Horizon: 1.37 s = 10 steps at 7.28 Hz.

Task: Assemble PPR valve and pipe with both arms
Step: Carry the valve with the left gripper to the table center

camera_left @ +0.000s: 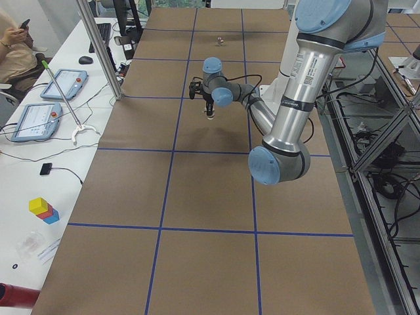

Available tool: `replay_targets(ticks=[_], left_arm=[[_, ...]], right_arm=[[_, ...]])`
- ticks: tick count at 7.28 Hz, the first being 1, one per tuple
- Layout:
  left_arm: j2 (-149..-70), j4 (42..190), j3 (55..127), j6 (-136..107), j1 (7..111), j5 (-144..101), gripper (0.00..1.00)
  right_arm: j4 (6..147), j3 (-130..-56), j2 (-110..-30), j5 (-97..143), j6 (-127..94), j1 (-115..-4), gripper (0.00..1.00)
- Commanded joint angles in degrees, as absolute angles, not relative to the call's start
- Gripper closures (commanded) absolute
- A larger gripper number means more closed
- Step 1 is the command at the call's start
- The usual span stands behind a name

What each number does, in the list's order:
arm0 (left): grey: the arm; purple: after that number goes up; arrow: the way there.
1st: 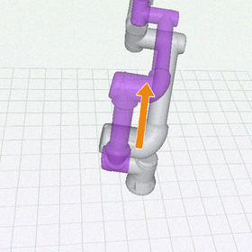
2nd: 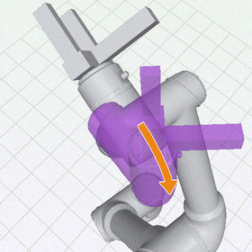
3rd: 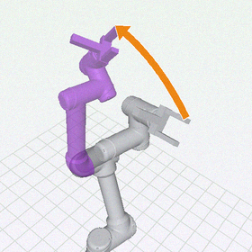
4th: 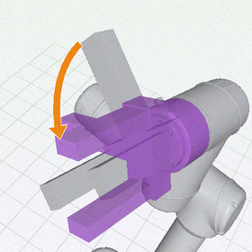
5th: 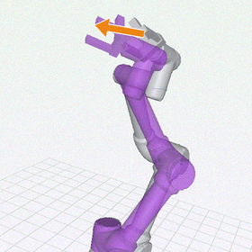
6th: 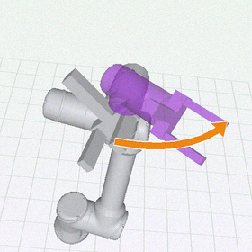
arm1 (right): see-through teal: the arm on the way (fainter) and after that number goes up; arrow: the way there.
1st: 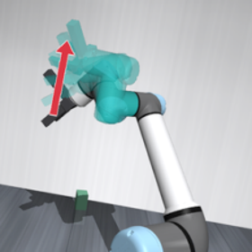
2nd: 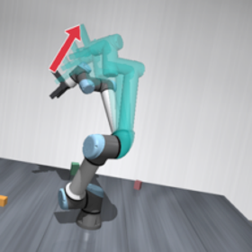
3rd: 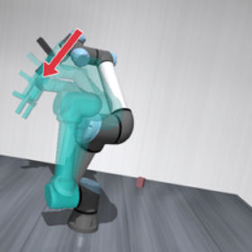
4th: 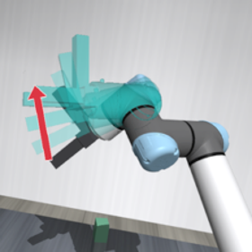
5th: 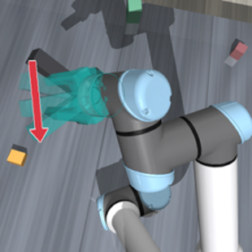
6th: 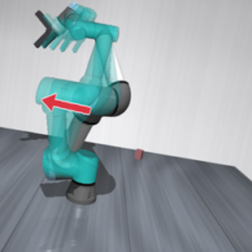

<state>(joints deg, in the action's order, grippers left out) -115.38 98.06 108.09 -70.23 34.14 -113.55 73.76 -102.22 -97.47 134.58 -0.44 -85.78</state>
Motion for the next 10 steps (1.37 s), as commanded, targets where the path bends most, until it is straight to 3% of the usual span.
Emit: replay_targets(ticks=[1,4,8,9,10], left_arm=[[-125.91,92.29,102.87,-77.05,29.71,-110.31,1.0],[-136.64,92.29,89.07,-80.23,29.44,-107.67,1.0],[-144.75,92.37,77.89,-81.3,29.18,-107.4,1.0],[-144.76,92.46,77.87,-80.95,29.18,-107.32,0.84],[-144.67,92.37,77.87,-80.77,29.18,-107.23,0.74]], right_arm=[[73.83,-102.13,-97.47,134.56,-0.44,-85.78,0.0],[73.83,-102.13,-97.56,134.74,-0.44,-85.78,0.0],[73.83,-102.13,-97.56,134.82,-0.53,-85.78,0.0],[73.83,-102.13,-97.56,134.82,-0.53,-85.78,0.0],[73.83,-102.13,-97.56,134.82,-0.44,-85.78,0.0]])
